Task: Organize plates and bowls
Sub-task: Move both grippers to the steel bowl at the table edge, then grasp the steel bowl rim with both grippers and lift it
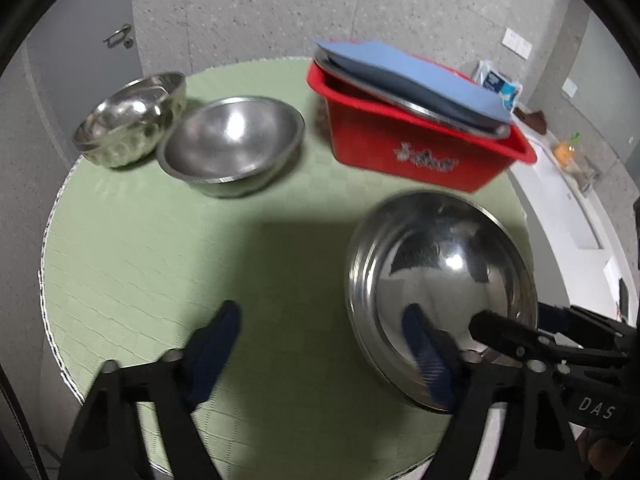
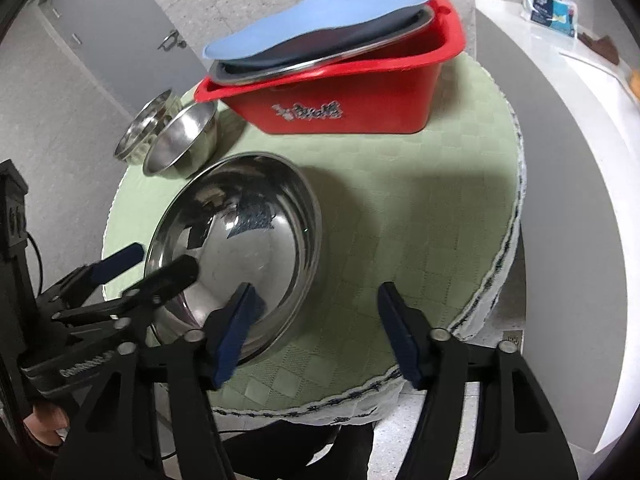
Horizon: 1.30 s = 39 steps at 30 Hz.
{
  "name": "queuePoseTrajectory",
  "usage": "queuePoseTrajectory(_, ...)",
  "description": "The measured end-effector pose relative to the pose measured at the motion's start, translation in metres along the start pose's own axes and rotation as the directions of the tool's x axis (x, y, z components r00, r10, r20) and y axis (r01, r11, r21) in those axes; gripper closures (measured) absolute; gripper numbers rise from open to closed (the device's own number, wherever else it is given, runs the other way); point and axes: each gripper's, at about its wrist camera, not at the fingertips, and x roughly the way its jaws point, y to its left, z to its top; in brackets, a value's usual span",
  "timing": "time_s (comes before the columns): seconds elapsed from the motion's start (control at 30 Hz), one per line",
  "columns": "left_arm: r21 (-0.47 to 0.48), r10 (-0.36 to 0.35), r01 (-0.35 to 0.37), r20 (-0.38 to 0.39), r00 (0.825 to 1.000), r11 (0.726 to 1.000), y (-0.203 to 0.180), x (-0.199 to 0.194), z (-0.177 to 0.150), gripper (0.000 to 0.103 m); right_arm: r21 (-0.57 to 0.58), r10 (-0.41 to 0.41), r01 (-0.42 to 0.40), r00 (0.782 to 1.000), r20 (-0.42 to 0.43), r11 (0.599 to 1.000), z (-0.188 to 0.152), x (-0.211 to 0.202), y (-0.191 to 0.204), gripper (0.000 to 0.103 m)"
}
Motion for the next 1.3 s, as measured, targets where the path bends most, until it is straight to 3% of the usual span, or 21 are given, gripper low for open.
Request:
queuePoseTrajectory(0.07, 0.015, -0.011, 0.011, -0.019, 1.000, 1.000, -0.003, 0.006, -0.001, 0.056, -0.006, 0.019, -0.019, 1.000, -0.005, 1.000, 0.000, 0.002, 0.002, 0.061)
queuePoseTrajectory(0.1, 0.018, -0.018, 0.018, -0.024, 1.000, 1.000, -0.005, 0.007, -0.002, 0.060, -0.011, 0.024, -0.024, 1.000, -0.006, 1.000, 0.000, 0.002, 0.003, 0.065)
queuePoseTrajectory(0.17, 0.038, -0.056, 0.056, -0.024, 0.998, 0.998, -0.010, 0.008, -0.001, 0.086, -0.028, 0.033, -0.034, 0.999, -0.014, 0.999, -0.001, 0.004, 0.007, 0.071)
queuePoseTrajectory(0.47, 0.093, -0.059, 0.056, 0.028, 0.998, 0.994, -0.011, -0.001, 0.006, 0.087, -0.049, 0.017, -0.016, 1.000, 0.014, 0.999, 0.002, -0.008, 0.014, 0.073)
queuePoseTrajectory(0.63, 0.106, -0.092, 0.083, 0.082, 0.992, 0.991, 0.012, -0.021, 0.016, 0.087, -0.053, 0.019, -0.017, 0.998, 0.055, 0.998, 0.011, -0.022, 0.031, 0.073)
queuePoseTrajectory(1.0, 0.087, -0.084, 0.069, 0.177, 0.981, 0.994, 0.137, -0.045, 0.060, 0.087, -0.103, 0.070, -0.060, 0.992, 0.105, 0.993, 0.065, 0.007, 0.130, 0.073)
queuePoseTrajectory(1.3, 0.075, -0.066, 0.054, 0.169, 0.983, 0.996, 0.229, -0.026, 0.106, 0.087, -0.121, 0.072, -0.056, 0.989, 0.129, 0.991, 0.128, 0.058, 0.211, 0.073)
